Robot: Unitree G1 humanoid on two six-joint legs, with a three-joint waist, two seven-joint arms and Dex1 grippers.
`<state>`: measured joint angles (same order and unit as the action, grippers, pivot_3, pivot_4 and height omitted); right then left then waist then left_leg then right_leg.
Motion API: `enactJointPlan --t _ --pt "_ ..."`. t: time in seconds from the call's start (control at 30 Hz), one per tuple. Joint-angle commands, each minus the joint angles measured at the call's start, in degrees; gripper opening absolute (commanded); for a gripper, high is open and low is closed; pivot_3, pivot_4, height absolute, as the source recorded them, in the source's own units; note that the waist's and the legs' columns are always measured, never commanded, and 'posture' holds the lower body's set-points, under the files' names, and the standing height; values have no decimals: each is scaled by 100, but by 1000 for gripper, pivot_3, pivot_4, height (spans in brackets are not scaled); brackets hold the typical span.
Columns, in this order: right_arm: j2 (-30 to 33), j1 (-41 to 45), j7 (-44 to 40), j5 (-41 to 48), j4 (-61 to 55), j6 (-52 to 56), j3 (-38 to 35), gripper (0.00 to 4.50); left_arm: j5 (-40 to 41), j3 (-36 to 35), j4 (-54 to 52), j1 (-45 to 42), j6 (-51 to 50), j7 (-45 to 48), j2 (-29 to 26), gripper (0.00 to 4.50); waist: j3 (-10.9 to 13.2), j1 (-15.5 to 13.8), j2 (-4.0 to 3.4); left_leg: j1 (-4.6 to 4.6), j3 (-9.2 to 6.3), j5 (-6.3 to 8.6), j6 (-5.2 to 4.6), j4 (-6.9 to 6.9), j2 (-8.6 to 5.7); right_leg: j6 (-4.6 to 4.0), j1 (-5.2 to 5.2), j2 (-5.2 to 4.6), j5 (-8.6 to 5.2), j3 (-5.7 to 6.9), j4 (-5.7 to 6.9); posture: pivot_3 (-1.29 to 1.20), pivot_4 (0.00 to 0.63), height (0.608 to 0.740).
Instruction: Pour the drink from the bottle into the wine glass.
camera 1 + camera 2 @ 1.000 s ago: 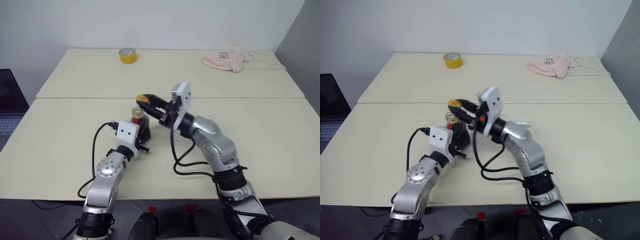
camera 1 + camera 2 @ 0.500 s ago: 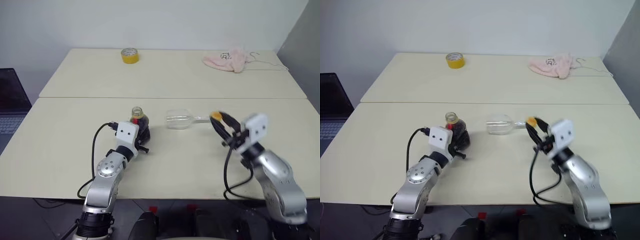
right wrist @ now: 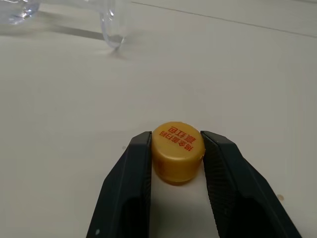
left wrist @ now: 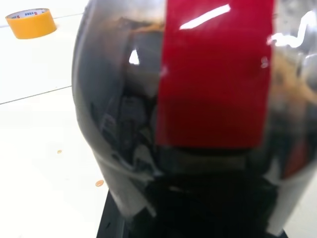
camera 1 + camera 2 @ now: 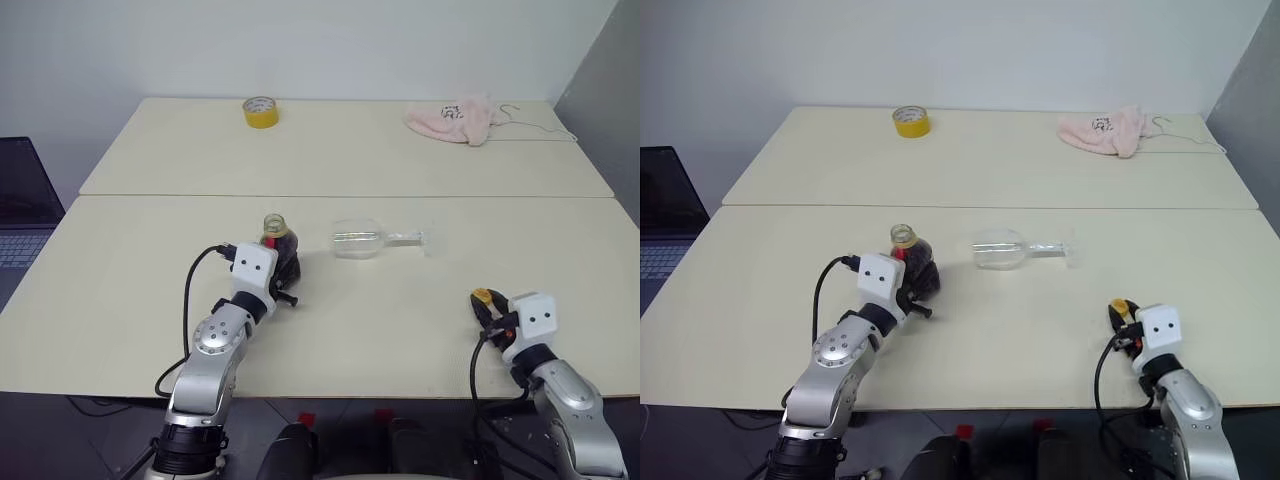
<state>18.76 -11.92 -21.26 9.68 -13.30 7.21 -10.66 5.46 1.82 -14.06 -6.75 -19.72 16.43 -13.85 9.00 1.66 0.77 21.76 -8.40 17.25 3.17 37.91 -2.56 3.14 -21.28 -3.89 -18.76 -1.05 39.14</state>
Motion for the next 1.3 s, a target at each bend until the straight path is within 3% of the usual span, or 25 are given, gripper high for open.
enactJointPlan --t 0.03,0.23,0.47,0.63,0.97,1.3 --pt "90 -77 -137 106 -48 -67 -71 2520 38 -88 -242 -78 95 -6 -16 791 0 0 0 0 -1 0 0 0 0 0 0 0 0 0 0 0 150 740" --pt "275 -196 -336 42 -186 -360 -12 4484 40 -82 -209 -87 99 -6 -4 791 -1 0 -1 -1 -1 0 0 0 1 0 3 1 0 1 0 0 150 740" --pt "413 32 -532 294 -957 -674 36 4500 53 -105 -186 -101 98 -3 -8 791 -1 11 -2 -1 2 0 0 1 1 0 1 1 0 -1 0 0 150 740" --pt "794 1069 -1187 1202 -2098 856 1013 4500 129 -404 34 -294 98 -126 -16 791 -1 18 -2 -1 -1 0 0 2 9 0 2 10 0 1 0 0 150 740" --pt "647 2824 -1741 1612 -1506 2040 2065 4500 345 -921 734 -573 376 -133 -17 791 -2 -4 5 2 -16 0 0 12 -6 1 8 -7 1 15 -5 0 150 740" --pt "285 3460 -1791 1397 -1060 1925 2302 4500 342 -908 1440 -735 767 -45 -31 791 -3 -3 5 3 -25 -1 1 11 -8 1 7 -8 1 21 -3 0 150 740"
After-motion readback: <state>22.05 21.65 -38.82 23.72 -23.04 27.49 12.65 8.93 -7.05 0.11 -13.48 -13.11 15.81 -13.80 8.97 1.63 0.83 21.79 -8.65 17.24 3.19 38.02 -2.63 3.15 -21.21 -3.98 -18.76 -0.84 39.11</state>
